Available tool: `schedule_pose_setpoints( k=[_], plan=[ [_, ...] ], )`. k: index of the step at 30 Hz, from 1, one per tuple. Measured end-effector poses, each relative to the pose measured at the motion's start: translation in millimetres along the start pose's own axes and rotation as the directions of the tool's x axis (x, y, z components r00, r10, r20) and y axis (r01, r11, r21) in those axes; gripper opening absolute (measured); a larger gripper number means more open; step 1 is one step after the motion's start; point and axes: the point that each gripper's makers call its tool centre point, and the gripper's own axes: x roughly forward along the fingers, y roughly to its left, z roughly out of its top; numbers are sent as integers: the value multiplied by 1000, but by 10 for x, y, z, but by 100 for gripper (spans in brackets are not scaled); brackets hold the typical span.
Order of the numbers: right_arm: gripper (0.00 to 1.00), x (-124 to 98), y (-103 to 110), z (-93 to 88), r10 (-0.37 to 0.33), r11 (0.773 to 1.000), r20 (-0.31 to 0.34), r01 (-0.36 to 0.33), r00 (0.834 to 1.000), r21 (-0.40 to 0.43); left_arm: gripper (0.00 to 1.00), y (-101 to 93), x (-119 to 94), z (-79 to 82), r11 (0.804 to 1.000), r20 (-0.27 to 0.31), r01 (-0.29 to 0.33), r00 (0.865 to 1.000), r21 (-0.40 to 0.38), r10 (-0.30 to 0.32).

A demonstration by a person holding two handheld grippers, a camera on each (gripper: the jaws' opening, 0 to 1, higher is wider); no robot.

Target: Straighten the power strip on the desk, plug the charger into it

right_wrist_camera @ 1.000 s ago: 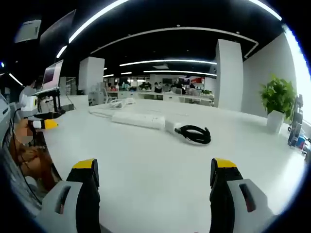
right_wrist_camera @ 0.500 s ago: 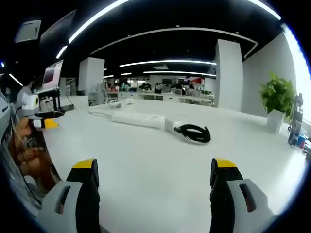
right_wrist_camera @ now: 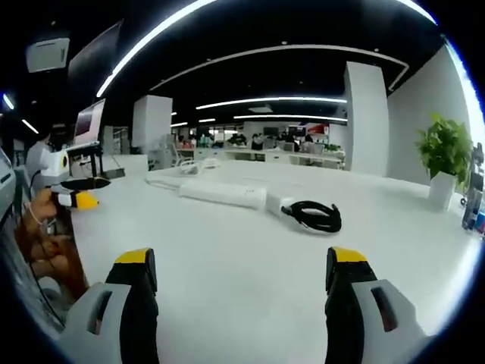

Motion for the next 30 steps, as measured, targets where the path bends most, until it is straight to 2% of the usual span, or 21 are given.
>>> schedule_pose_setpoints(
  k=[7, 13, 23, 30],
  plan=[
    [90, 134, 72, 24, 48, 998, -24, -49, 999, -38, 93, -81, 138, 102, 999, 19, 46, 999, -20, -45],
    [89, 245, 116, 122, 81, 995, -2, -81, 997, -61, 93, -75, 230, 182, 998, 28, 55, 998, -8, -55],
    [88, 398, 175, 201, 127, 989, 2, -126, 992, -81, 93, -10, 334, 226, 998, 16, 63, 998, 4, -63],
    [87, 509, 146, 293, 132, 988, 18, -130, 991, -89, 92, 110, 434, 273, 999, 40, 44, 998, -1, -44]
  ],
)
